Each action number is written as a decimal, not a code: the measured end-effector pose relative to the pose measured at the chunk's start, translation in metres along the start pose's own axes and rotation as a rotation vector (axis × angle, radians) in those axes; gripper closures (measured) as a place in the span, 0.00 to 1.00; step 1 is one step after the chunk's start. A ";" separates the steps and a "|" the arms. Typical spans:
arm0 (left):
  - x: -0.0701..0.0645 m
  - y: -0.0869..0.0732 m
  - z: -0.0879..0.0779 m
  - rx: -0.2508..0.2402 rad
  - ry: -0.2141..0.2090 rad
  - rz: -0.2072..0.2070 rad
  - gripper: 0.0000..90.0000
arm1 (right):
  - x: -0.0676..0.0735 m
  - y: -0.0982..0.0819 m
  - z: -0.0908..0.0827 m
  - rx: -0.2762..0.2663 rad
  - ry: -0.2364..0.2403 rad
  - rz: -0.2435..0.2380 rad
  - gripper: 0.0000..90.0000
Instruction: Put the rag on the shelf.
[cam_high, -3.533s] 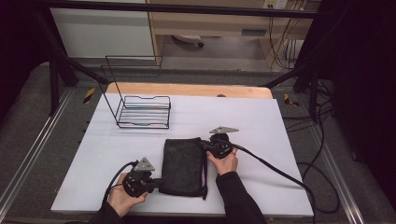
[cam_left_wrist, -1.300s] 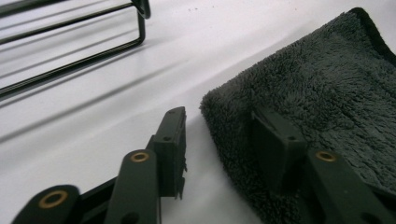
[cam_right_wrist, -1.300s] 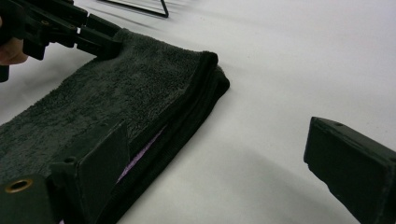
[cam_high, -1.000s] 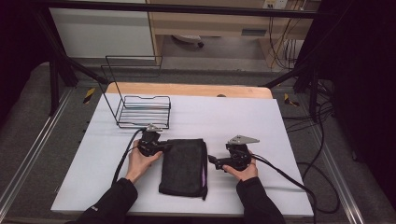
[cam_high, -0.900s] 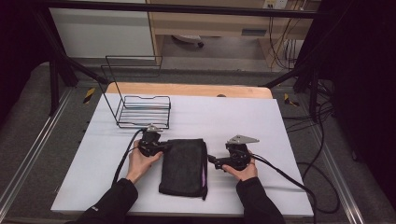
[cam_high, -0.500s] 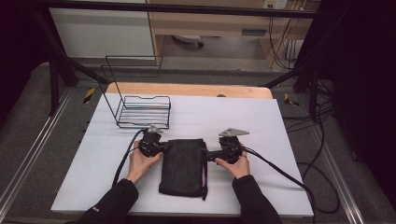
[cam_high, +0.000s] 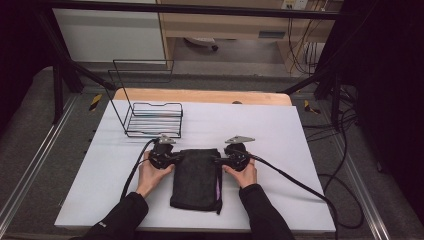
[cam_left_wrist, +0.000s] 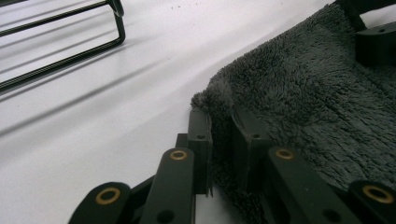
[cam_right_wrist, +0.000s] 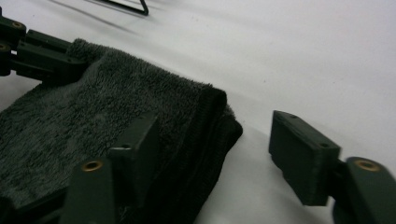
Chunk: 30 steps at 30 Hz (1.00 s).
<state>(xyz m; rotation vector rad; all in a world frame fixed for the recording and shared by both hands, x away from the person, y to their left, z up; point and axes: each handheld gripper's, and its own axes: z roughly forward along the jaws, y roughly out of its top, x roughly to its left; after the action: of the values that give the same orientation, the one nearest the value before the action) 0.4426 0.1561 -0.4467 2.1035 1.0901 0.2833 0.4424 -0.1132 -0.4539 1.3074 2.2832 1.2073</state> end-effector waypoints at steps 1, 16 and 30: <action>0.000 0.000 0.000 -0.001 0.000 0.001 0.87 | 0.000 0.000 0.000 0.006 0.008 0.001 0.44; 0.001 0.000 0.000 -0.004 -0.008 0.003 0.89 | 0.005 -0.003 0.002 0.041 0.086 0.110 0.78; 0.004 0.001 -0.010 -0.039 -0.036 -0.017 0.92 | 0.006 -0.001 -0.002 0.019 0.102 0.130 0.86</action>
<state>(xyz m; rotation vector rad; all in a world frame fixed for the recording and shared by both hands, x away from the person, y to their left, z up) 0.4411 0.1638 -0.4394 2.0565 1.0728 0.2553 0.4368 -0.1101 -0.4524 1.4526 2.3161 1.3260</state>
